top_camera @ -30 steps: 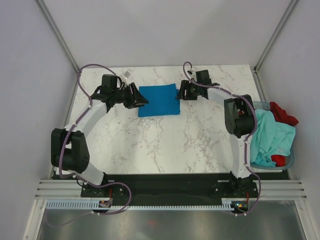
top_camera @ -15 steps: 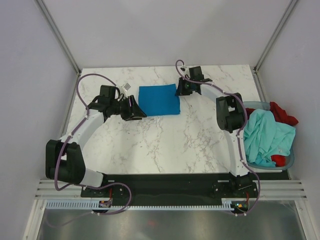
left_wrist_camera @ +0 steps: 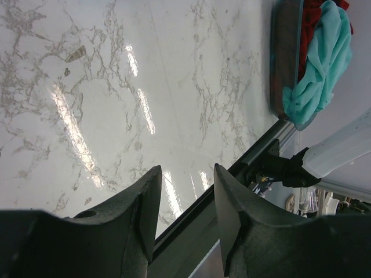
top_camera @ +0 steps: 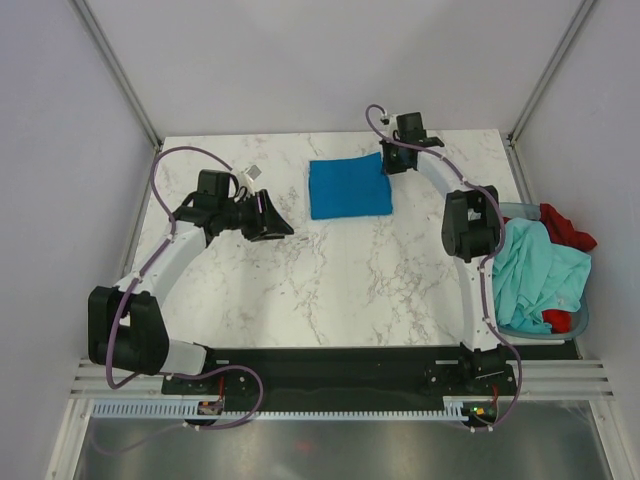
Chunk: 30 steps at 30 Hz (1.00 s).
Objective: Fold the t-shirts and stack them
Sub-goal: Neatly place the folded tshirt to the corner
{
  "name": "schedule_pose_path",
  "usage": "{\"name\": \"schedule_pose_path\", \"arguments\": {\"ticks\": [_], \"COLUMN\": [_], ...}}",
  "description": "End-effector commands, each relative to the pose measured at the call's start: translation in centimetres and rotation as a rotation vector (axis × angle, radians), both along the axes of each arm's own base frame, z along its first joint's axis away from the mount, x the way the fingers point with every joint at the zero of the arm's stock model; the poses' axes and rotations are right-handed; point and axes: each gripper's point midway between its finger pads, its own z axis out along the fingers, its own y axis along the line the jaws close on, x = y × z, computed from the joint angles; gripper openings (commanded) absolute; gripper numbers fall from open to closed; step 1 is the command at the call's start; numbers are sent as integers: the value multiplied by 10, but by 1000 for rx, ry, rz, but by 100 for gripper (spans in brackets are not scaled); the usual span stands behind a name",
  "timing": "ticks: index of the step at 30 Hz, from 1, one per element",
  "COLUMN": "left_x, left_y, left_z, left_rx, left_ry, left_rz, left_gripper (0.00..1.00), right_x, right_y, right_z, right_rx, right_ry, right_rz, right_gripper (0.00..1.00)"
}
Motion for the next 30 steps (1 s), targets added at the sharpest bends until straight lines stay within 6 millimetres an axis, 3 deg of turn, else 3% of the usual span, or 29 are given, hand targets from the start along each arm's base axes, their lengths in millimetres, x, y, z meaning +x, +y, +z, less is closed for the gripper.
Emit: {"name": "schedule_pose_path", "arguments": {"ticks": [1, 10, 21, 22, 30], "left_x": [-8, -11, -10, -10, -10], "left_y": [-6, -11, -10, -10, -11], "left_z": [13, 8, 7, 7, 4], "left_rx": [-33, -34, -26, -27, -18], "left_ry": [-40, -18, -17, -16, -12], "left_rz": [-54, -69, -57, -58, -59], "left_gripper": [49, 48, 48, 48, 48], "right_x": [15, 28, 49, 49, 65], "right_y": [-69, -151, -222, -245, -294], "right_z": [6, 10, 17, 18, 28], "right_rx": [-201, -370, -564, -585, -680], "right_ry": [-29, -42, -89, -85, -160], "right_rz": [-97, -198, -276, -307, -381], "right_gripper": [0, 0, 0, 0, 0]}}
